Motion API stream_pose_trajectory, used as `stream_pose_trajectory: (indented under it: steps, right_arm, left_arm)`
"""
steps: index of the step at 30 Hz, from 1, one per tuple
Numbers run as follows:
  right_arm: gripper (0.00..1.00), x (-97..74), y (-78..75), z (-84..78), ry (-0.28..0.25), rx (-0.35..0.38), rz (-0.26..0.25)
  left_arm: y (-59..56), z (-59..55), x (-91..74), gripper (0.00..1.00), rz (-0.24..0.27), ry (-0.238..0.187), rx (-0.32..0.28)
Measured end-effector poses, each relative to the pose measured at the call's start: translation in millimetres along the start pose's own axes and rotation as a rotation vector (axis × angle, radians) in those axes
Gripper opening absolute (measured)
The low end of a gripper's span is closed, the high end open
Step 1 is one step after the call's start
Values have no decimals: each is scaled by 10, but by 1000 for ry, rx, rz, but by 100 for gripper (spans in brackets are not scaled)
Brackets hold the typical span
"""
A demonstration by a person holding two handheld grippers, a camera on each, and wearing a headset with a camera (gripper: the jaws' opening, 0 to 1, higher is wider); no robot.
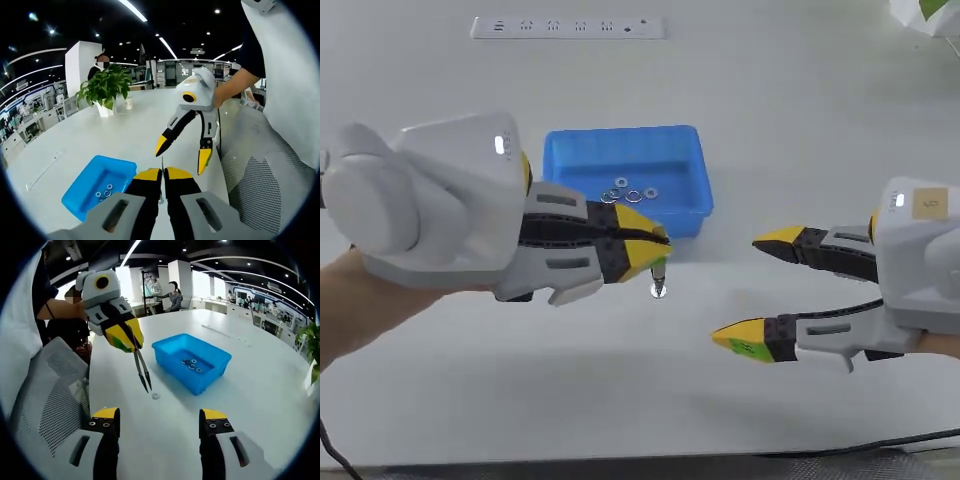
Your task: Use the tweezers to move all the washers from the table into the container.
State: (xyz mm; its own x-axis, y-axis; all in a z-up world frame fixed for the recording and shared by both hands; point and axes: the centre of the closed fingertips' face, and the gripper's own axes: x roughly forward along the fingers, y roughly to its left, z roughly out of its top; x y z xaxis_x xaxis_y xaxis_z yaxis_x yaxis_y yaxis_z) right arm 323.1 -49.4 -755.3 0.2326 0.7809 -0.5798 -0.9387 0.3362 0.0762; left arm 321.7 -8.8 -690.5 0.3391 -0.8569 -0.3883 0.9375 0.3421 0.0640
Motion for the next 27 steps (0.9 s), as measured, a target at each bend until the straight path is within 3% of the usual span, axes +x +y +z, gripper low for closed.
stream_pose_trajectory:
  steps: [15, 27]
  right_arm:
    - [64, -20, -37, -32, 4, 9, -12]
    - [64, -27, -27, -42, 6, 13, -18]
  left_arm:
    - [84, -93, 48, 6, 4, -1, -12]
    - [61, -135, 55, 6, 0, 3, -21]
